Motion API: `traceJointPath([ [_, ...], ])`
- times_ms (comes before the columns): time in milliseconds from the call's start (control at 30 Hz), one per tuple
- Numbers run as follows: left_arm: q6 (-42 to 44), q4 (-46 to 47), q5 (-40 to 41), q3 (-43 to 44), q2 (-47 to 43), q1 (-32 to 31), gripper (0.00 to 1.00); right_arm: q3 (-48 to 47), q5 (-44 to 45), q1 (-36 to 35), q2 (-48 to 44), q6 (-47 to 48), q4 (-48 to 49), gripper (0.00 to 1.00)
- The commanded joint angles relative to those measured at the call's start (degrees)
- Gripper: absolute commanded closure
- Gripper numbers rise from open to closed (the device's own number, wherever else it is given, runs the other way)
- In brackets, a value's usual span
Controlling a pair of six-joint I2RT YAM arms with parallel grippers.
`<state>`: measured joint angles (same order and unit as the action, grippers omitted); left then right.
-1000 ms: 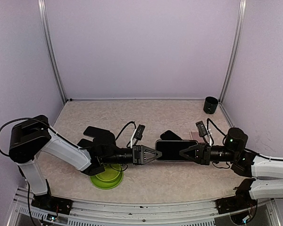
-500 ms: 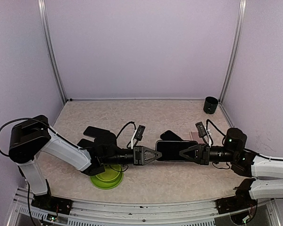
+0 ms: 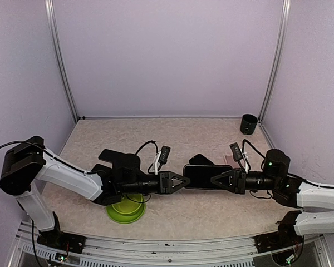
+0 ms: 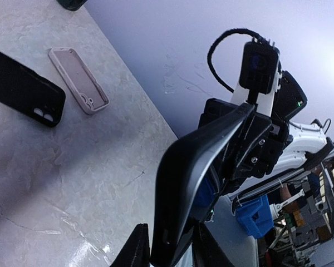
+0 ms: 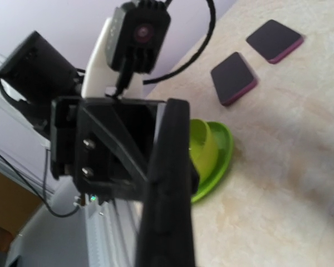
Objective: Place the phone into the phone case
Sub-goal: Press the corner of the phone case at the bottom right corner of the phone case, then press the corner of the phone case.
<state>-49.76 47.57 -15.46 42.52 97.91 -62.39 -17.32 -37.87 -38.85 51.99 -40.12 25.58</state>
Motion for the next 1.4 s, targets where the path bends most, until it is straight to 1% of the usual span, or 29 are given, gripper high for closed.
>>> traceJointPath([
  [0,-1.1,-0.9,2.4,-2.2,-2.4,2.0,0.65,-1.6,-0.1,0.2,-1.3,4.3,0.5,1.00],
  [100,-1.4,0.4,1.4,-3.7,-3.5,3.2,0.57,-1.6,-1.3,0.2,-1.8,5.3,-0.1,1.00],
  [167,-1.1,1.2,0.6,-4.4,-4.2,3.7,0.54,-1.5,-2.3,0.2,-2.0,6.2,-0.5,1.00],
  [400,2.0,3.6,-5.4,-4.3,-4.9,4.3,0.48,-1.0,-5.8,0.2,-0.8,8.7,-0.6,1.00],
  [467,3.1,4.6,-7.4,-4.2,-4.7,4.2,0.45,-0.8,-7.4,0.2,0.5,8.6,0.3,1.00],
  [600,4.0,6.3,-11.2,-4.2,-4.3,4.3,0.44,0.0,-9.7,0.2,1.5,7.6,3.7,0.99],
  [767,4.2,7.3,-13.3,-4.1,-4.0,4.3,0.44,0.7,-11.5,0.2,1.8,6.4,6.4,0.98],
  [900,3.6,8.2,-14.3,-3.6,-2.9,4.2,0.47,1.2,-12.8,0.1,2.3,5.5,8.5,0.98],
  [967,3.3,8.7,-14.8,-3.1,-2.0,4.2,0.50,1.3,-13.4,0.1,2.6,5.1,9.3,0.98],
  [1200,2.2,10.0,-15.2,-2.5,-0.4,4.5,0.72,1.0,-14.3,-0.1,4.6,4.9,9.8,0.98],
  [1233,2.2,10.1,-15.2,-2.4,-0.3,4.5,0.77,0.9,-14.3,-0.2,4.9,4.9,9.9,0.98],
  [1267,2.0,10.0,-15.1,-2.4,-0.2,4.6,0.84,0.9,-14.3,-0.2,5.2,4.9,9.8,0.98],
  [1300,1.9,10.1,-14.8,-2.4,0.0,4.7,0.90,0.8,-14.1,-0.2,5.4,5.0,9.7,0.98],
  [1367,2.1,8.6,-13.2,-2.5,-0.1,4.8,0.99,0.5,-13.3,-0.1,5.6,5.7,8.3,0.97],
])
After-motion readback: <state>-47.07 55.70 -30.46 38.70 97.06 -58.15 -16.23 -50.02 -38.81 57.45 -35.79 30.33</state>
